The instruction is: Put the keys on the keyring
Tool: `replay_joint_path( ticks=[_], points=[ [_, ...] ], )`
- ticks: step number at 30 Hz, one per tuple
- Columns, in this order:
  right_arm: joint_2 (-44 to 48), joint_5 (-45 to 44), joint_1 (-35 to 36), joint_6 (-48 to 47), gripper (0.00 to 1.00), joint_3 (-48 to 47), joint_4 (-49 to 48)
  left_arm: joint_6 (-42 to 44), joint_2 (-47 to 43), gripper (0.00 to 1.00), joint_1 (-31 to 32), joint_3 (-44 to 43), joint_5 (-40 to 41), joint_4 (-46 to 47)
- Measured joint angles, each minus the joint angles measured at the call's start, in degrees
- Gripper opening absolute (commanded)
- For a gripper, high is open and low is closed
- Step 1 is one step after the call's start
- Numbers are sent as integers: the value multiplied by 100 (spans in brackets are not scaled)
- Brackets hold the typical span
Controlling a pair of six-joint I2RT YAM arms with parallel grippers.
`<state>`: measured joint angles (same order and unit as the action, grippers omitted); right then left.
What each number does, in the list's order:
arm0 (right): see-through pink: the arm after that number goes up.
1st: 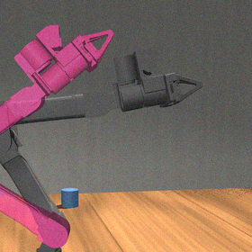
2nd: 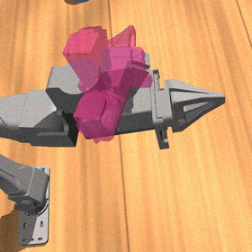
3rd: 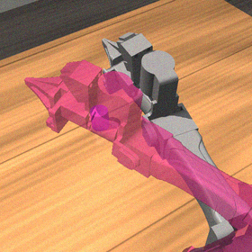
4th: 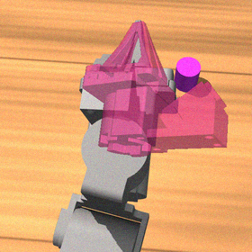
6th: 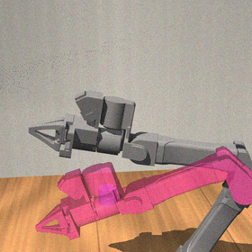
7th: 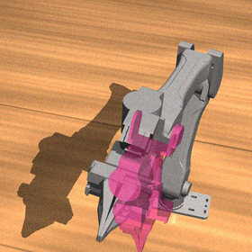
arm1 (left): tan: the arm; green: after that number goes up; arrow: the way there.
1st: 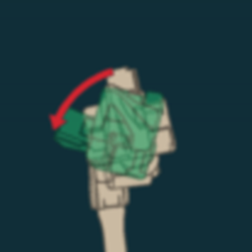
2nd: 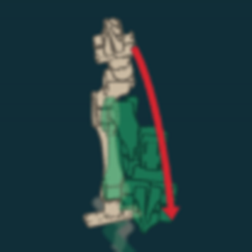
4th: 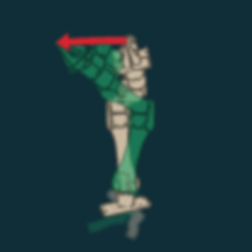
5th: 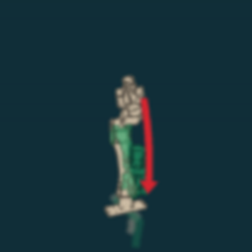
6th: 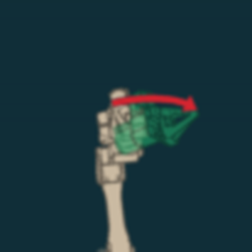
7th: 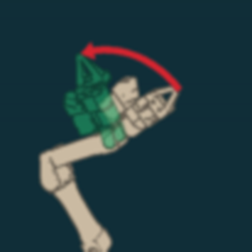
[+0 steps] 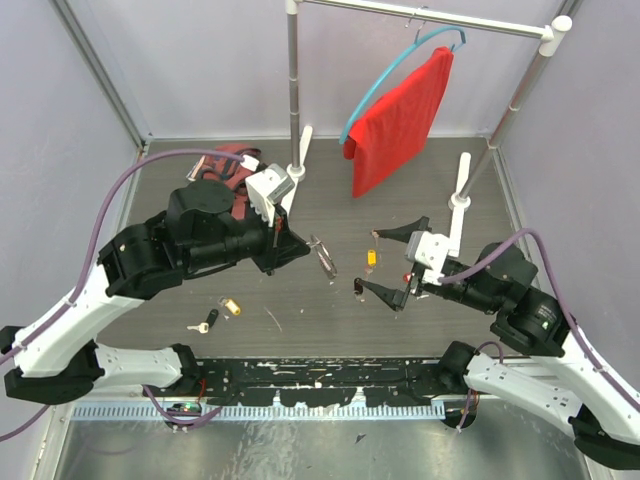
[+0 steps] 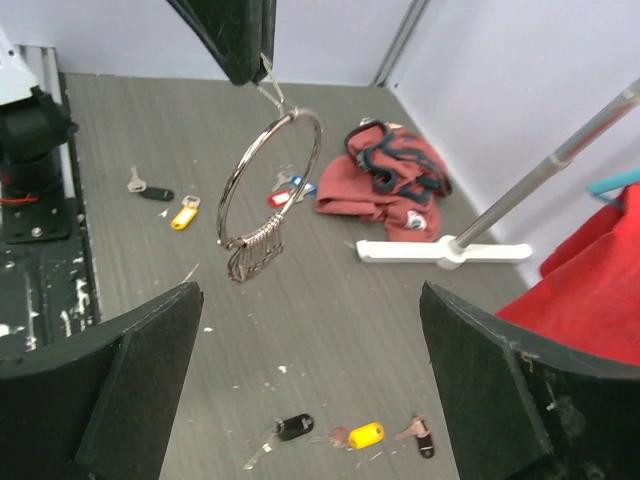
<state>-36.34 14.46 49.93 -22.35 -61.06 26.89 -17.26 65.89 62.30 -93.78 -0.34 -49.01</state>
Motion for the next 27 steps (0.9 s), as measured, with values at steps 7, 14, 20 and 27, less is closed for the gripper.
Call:
replay_joint_path(
  ticks=[7,14,20,27],
  points=[
    [-109,240,0,621,99,157,-146,-96,33,0,0,2,7,-160],
    [-122,492,0,1080,99,133,-68,-105,208,0,0,2,4,-199],
    [-442,42,0,1047,100,-446,352,-131,227,0,0,2,7,-278],
    [-280,-367,0,662,90,-299,-247,-146,225,0,0,2,7,-334]
  ],
)
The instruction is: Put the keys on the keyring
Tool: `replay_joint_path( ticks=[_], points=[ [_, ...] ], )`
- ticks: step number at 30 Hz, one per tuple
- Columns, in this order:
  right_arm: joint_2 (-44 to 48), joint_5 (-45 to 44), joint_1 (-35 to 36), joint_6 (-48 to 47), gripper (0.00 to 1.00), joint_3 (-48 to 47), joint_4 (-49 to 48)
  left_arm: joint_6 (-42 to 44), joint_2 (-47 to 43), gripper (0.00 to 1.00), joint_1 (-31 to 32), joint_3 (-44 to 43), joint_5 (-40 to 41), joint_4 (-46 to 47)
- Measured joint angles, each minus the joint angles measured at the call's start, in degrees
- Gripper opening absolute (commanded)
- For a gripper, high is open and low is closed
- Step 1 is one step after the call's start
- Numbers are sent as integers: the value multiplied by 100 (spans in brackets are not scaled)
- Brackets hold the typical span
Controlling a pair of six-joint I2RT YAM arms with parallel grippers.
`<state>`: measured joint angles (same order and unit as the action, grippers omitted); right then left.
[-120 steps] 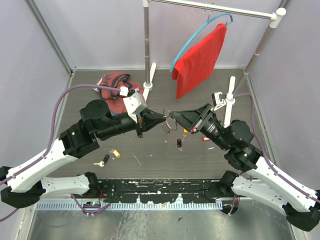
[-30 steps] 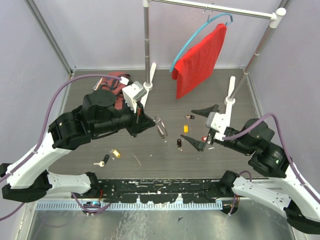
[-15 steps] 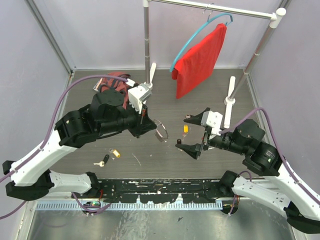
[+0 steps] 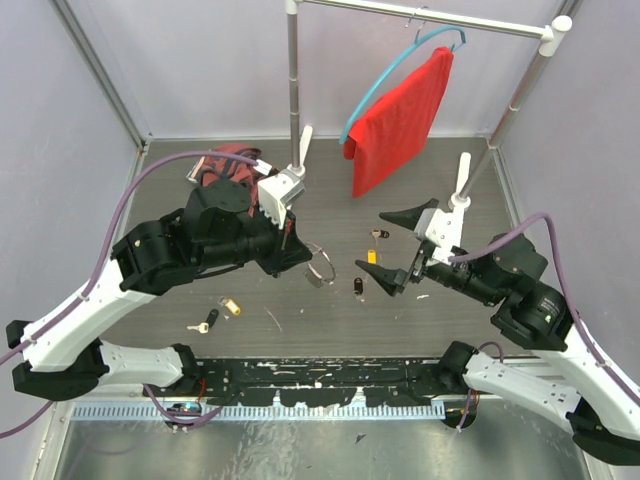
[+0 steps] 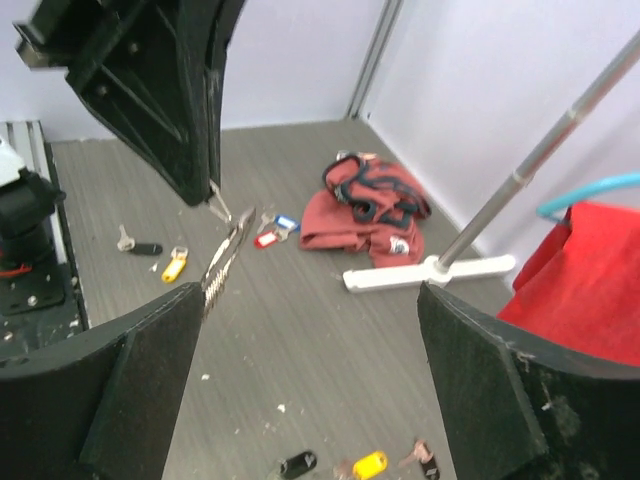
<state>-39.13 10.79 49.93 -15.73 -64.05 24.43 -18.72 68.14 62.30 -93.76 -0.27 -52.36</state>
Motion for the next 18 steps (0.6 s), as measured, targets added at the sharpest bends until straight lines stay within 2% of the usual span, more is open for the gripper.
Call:
replay_joint_path(
  ticks=[6,12,18],
  points=[
    [-450,293,0,-247,85,-205,-557,-2,-39,0,0,15,2,-31],
    [-758,367,57,-529,81,-232,-678,2,-140,0,0,70,90,-74],
    [-1027,-92,774,-997,81,-302,-717,44,-302,0,0,267,426,-131]
  ],
)
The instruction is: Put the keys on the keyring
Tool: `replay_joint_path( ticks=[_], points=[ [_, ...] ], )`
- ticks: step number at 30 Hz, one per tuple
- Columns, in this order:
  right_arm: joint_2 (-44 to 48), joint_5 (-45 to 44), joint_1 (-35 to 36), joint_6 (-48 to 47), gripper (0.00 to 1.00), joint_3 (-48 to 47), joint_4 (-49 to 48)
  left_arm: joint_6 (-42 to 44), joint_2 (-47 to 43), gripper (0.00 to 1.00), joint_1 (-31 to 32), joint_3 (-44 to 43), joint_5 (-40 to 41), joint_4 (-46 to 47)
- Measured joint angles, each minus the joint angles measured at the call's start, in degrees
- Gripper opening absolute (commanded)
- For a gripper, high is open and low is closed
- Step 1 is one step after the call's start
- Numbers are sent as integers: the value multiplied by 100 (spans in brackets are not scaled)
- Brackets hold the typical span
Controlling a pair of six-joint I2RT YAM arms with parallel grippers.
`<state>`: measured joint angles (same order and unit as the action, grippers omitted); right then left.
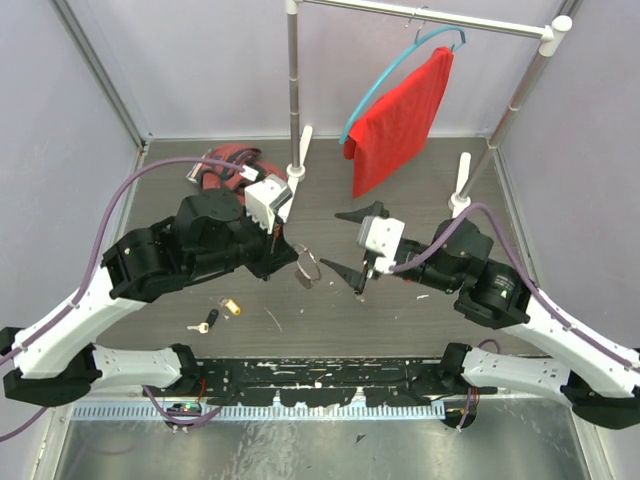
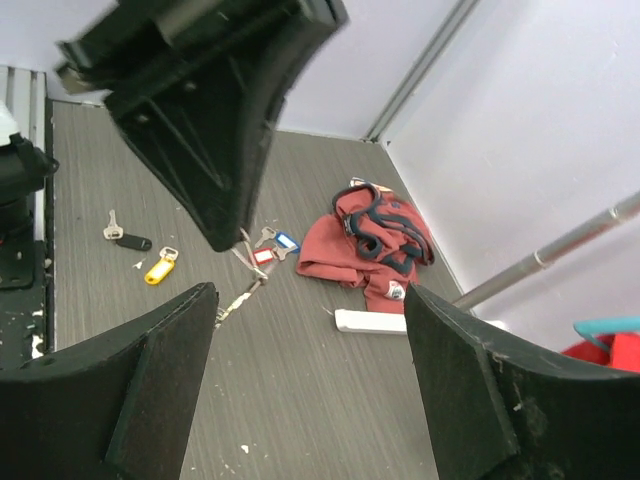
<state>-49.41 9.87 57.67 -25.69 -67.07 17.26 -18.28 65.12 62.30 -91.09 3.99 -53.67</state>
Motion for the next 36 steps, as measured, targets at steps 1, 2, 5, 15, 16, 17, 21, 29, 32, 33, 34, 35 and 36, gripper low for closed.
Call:
replay_joint_path(
  ticks=[1,2,5,15,16,17,21,29,32,33,34,35,36],
  points=[
    [-28,-136,164,-107,82,0,-9,4,-42,0,0,68,94,-26],
    [-74,-282,365,-240,83,0,-20,4,-85,0,-4,153,177,-33],
    [-210,-658,835,-627,84,35,-140,2,-247,0,-92,501,326,-37],
    [-164,-1154,1062,-1668,82,800,-695,-26,-649,0,-1191,1259,-457,219],
    [-168,-1147,1062,-1681,79,831,-697,-26,-647,0,-1224,1272,-573,264],
    [-173,-1132,1064,-1685,77,846,-708,-24,-647,0,-1239,1281,-704,334],
    [-262,-1134,1086,-1716,73,883,-887,-24,-660,0,-1239,1283,-1099,623],
    [-476,-1154,1128,-1808,63,1054,-1209,-26,-616,0,-1239,1241,-1513,837],
    [-503,-1185,1134,-1875,58,1054,-1303,-28,-592,0,-1239,1202,-1611,868],
    [-503,-1204,1139,-1906,56,1054,-1303,-31,-588,0,-1239,1200,-1635,876],
    [-503,-1220,1143,-1930,54,1054,-1307,-33,-588,0,-1241,1200,-1655,879],
    [-507,-1235,1152,-1954,53,1054,-1311,-42,-588,0,-1241,1200,-1668,879],
    [-518,-1246,1161,-1974,52,1051,-1314,-44,-588,0,-1241,1200,-1681,881]
  ],
)
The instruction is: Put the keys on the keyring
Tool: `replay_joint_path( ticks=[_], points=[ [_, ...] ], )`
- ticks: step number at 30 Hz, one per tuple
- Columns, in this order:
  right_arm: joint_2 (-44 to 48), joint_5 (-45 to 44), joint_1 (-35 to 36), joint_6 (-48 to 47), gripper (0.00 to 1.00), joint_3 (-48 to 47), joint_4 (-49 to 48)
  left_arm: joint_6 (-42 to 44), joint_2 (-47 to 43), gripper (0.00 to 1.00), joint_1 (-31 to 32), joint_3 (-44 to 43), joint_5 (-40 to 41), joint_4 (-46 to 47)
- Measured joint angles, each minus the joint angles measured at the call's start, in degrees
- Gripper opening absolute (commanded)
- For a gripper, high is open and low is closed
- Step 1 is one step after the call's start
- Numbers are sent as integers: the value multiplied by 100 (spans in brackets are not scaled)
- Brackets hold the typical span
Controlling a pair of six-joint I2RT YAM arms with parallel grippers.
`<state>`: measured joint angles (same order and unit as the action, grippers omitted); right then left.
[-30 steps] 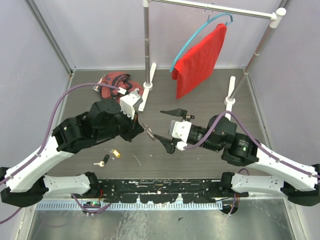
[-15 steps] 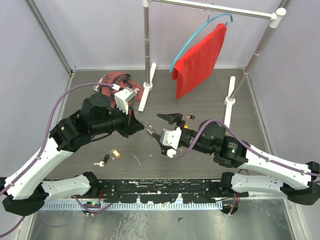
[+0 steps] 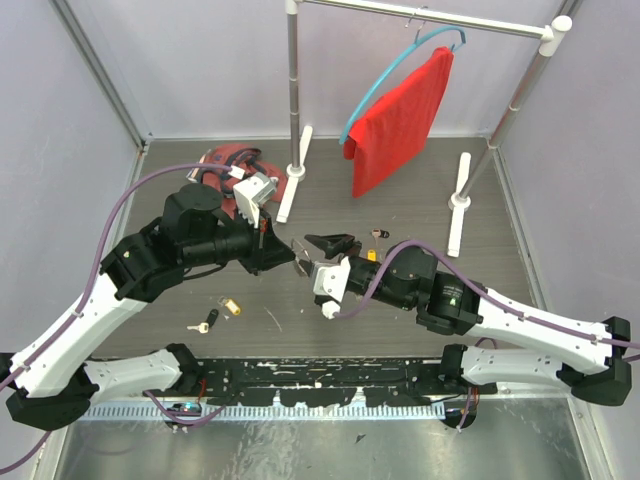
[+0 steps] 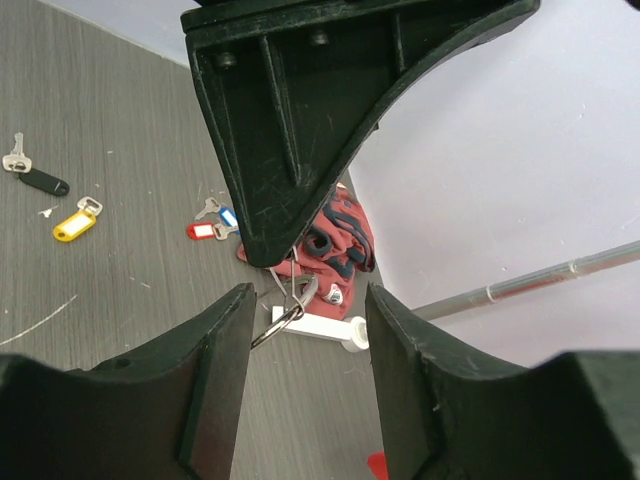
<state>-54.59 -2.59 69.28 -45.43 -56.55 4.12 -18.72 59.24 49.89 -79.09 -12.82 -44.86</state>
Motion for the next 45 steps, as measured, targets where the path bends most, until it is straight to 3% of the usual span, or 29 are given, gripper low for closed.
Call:
replay_joint_path(
  ticks=[26,35,45],
  points=[
    [-190,-339,238,-304,29,-24,17,-299,149,0,-2,-197,-319,83],
    [-166,-415,269,-396,35,-24,33,-306,166,0,-2,-197,-337,85],
    [-79,-492,278,-424,30,-24,122,-306,173,0,-2,-216,-339,87]
  ],
)
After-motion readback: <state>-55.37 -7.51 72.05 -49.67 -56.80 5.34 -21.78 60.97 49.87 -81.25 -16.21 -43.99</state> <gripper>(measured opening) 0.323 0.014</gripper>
